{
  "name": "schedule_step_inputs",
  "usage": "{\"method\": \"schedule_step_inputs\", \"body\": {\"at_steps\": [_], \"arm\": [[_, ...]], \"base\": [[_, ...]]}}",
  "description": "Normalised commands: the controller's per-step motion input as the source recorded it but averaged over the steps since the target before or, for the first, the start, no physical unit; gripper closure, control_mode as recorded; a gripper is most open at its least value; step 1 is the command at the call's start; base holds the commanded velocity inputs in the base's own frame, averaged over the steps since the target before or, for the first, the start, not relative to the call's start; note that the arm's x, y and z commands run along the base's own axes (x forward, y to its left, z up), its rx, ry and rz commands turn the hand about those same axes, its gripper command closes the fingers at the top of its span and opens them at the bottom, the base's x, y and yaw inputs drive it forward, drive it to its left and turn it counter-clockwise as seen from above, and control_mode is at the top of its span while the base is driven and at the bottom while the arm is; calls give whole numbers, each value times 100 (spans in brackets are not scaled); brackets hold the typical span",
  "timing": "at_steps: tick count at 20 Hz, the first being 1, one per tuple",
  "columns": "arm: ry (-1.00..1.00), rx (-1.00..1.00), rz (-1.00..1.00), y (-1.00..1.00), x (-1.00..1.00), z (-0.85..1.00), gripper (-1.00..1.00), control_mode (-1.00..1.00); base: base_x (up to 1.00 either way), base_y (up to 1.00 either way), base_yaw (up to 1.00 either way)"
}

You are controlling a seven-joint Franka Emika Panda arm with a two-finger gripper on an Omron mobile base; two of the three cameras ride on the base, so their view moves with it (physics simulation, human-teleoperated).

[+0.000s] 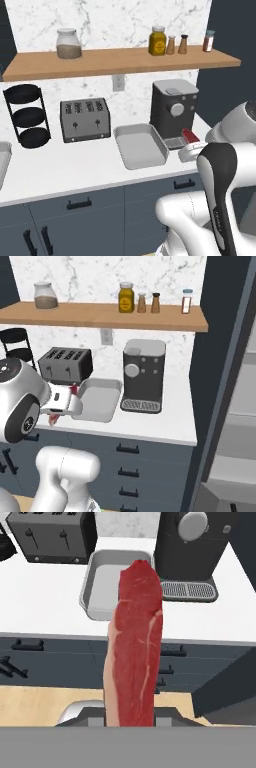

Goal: Place one sweet potato and one steak in each tupperware on the nearby counter, to pack two identical lunches.

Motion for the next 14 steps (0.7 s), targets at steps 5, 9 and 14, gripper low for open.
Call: {"method": "schedule_step_inputs", "body": {"at_steps": [5, 9, 14], "arm": [[0, 0, 0, 0, 0, 0, 100, 100], [0, 0, 0, 0, 0, 0, 100, 100], [0, 0, 0, 0, 0, 0, 100, 100]], "base": [[54, 34, 0], [52, 20, 0], [48, 39, 0]]}}
